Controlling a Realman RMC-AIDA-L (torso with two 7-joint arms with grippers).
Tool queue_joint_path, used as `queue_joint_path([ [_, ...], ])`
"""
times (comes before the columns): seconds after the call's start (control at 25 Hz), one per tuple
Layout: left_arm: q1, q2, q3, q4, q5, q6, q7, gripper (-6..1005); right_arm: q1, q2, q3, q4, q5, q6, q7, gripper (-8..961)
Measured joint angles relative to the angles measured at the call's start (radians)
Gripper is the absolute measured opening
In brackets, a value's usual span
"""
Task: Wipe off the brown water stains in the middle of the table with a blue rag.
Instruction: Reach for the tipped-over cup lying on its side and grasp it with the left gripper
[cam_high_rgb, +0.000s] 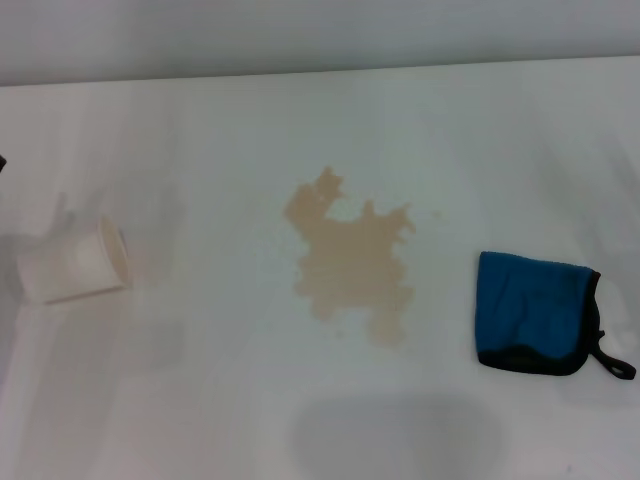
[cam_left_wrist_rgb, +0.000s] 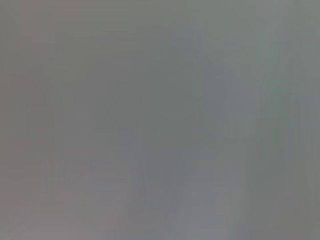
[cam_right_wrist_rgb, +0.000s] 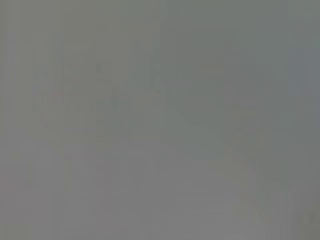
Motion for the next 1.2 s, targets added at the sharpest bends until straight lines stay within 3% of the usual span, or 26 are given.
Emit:
queue_joint_path([
  [0.52,0.012,0.002,0.009,0.001,0.008,-0.016,-0.002,889,-0.002,0.0,0.0,0.0,0.0,0.0,0.0,872],
  [0.8,0.006,0.011,0.015,0.014,0.083,-0.006,-0.058,889,-0.007,0.0,0.0,-0.001,0.0,0.0,0.0,872],
  [1.2,-0.052,0.017,0.016,0.208,0.207,-0.061,-0.312,888,-0.004,-0.002,0.0,-0.003,0.0,-0.007,0.0,872],
])
